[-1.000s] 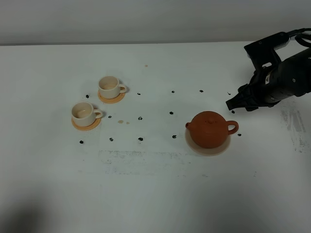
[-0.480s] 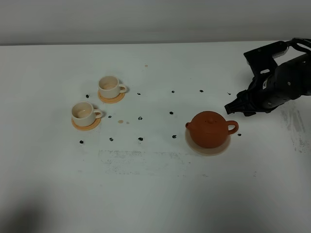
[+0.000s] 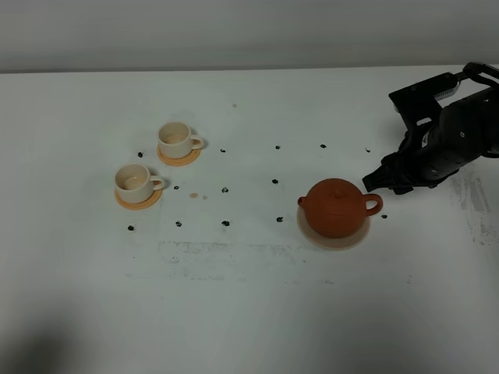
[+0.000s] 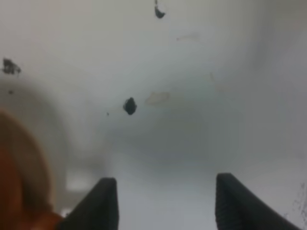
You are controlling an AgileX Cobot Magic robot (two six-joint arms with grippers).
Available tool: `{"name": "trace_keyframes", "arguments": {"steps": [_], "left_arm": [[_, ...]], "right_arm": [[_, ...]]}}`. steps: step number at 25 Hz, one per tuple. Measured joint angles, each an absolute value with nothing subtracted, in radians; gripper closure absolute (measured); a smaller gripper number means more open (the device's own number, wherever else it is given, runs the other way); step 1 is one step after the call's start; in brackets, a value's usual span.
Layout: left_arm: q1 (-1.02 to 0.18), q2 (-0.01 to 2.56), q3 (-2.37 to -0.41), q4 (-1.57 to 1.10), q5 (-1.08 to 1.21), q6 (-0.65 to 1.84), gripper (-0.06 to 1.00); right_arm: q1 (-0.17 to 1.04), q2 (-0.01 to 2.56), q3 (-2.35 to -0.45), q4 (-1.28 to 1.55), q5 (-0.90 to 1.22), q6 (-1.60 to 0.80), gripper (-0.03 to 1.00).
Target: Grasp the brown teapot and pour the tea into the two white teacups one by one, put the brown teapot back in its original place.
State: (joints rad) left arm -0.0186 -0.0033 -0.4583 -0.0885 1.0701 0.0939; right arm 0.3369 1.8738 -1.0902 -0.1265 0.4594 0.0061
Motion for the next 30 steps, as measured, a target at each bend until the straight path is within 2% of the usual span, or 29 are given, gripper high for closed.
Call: {"name": "trace_keyframes", "arguments": {"steps": [16,30], "left_arm": [[-0.019,-0.003,-0.458,-0.088,1.070,0.094,0.52],[-0.019,-0.003,-0.458,-0.088,1.070,0.094,0.52]], "right_arm": [[0.360,1.875,-1.088,-0.006,0.488,-0.249,0.53],[0.361,1.864,-1.088,0.110,0.602,-0.477,0.53]]}}
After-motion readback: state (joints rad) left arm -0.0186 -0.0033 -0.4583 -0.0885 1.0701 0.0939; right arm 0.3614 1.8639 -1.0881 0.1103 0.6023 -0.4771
